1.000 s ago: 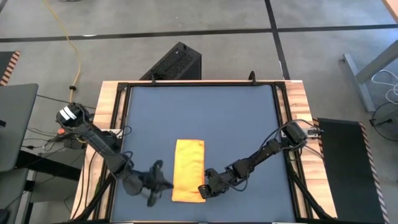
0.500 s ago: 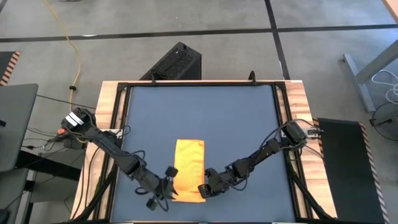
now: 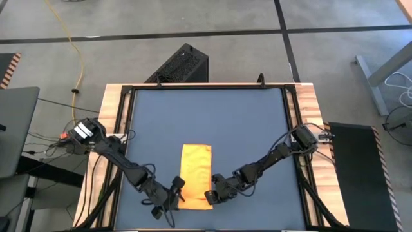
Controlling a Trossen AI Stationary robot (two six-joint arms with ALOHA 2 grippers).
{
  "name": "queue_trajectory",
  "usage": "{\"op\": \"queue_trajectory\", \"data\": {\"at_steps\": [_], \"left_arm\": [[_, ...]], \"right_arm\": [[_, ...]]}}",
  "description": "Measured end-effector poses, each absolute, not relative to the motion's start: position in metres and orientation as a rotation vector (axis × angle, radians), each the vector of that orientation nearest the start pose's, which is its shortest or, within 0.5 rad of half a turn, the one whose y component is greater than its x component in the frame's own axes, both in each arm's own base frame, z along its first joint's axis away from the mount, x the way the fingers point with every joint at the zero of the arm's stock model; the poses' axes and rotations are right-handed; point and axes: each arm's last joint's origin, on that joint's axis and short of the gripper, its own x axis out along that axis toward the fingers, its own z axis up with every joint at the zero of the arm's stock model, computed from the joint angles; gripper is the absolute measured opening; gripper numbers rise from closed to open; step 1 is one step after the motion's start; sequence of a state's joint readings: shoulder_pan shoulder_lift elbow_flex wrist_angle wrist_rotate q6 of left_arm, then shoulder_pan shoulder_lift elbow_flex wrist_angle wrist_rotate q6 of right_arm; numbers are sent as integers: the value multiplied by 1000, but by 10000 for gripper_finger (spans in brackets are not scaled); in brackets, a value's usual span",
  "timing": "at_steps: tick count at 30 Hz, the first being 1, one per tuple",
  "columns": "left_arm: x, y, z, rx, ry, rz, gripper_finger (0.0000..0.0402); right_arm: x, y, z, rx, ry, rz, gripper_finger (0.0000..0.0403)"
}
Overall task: Roll towel
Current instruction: Roll the yellow towel
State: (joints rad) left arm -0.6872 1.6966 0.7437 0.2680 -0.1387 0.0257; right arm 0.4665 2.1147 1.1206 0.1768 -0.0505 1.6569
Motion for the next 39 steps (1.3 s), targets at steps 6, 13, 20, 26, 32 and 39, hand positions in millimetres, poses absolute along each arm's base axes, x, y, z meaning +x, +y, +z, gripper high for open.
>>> {"op": "queue_trajectory", "data": {"at_steps": [6,13,20,26,32,39], "left_arm": [[249,-215,121,429,699,-554,177],[257,-219,110,401,763,-462,138],[257,-217,109,316,803,-409,29],[256,-217,109,206,844,-396,4],[255,-218,108,140,870,-406,2],[253,-220,116,83,877,-482,1]], "right_arm": [[365,180,86,1358,976,-294,20],[367,180,91,1321,950,-222,62],[363,175,108,1151,963,-180,86],[350,168,123,991,983,-246,87],[332,167,136,866,1024,-346,87],[328,204,159,547,816,-7,88]]}}
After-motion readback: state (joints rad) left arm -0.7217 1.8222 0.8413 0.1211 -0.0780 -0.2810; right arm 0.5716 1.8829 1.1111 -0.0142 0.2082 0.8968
